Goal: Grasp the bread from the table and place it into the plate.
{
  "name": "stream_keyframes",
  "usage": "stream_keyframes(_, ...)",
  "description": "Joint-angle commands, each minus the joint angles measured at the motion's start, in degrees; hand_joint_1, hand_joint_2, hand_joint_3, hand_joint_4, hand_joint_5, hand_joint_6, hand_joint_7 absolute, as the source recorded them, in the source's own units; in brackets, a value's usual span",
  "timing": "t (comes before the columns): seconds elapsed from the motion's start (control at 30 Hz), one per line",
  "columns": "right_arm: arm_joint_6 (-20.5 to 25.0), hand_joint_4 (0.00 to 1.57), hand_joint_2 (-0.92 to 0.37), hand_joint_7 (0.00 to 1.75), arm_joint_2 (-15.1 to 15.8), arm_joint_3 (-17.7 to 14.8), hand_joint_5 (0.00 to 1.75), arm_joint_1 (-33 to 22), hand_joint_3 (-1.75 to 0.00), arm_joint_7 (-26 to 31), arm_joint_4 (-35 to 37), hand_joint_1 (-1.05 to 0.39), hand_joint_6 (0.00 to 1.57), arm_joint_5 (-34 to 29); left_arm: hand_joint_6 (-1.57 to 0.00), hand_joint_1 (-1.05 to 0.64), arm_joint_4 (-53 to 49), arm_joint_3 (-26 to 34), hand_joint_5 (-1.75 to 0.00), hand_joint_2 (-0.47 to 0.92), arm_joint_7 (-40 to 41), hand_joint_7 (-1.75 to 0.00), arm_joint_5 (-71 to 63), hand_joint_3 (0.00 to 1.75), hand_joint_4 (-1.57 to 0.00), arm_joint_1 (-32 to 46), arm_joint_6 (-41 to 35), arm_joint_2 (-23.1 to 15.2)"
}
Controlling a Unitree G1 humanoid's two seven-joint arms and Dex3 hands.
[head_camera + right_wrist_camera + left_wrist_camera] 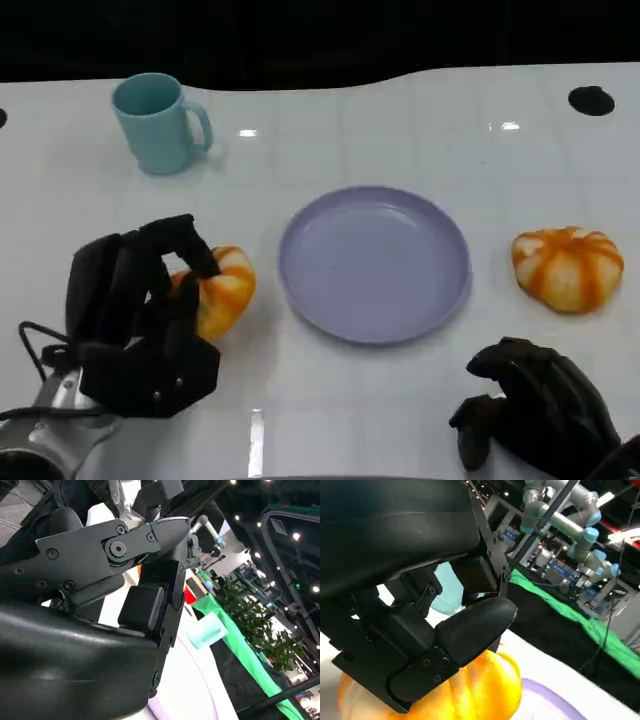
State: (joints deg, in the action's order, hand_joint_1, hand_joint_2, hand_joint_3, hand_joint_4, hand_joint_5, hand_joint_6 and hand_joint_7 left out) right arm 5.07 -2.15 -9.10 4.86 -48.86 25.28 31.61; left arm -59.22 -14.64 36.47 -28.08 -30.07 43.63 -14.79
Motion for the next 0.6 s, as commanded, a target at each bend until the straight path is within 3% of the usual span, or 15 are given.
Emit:
stream_keyframes(0.03,0.00,1.50,-0.92,0.35,0.77,-0.33,0.82,-0.15,0.00,0.09,-0.53,-0.74,1.57,0.04,-1.57,-1.05,-0.34,1.04,-1.75,0.74,0.61,-1.75,0.50,1.55,-1.57,-1.97,1.90,0.83)
stream_keyframes(0.2,-0.09,1.50,-0.92,0.34,0.65,-0.33,0.82,-0.05,0.00,0.27,-0.41,-0.74,1.57,-0.03,-1.57,-1.05,-0.75,0.95,-1.75,0.86,2.15,-1.75,-0.46,1.37,-1.57,-3.52,1.22,2.67)
stream_keyframes(0.6,-0.17,1.49,-0.92,0.34,0.64,-0.25,0.81,0.12,-0.01,-0.04,-0.02,-0.73,1.57,-0.08,-1.55,-1.05,-2.81,-1.19,-1.75,0.91,3.79,-1.75,-3.86,1.17,-1.57,-8.32,1.31,5.52)
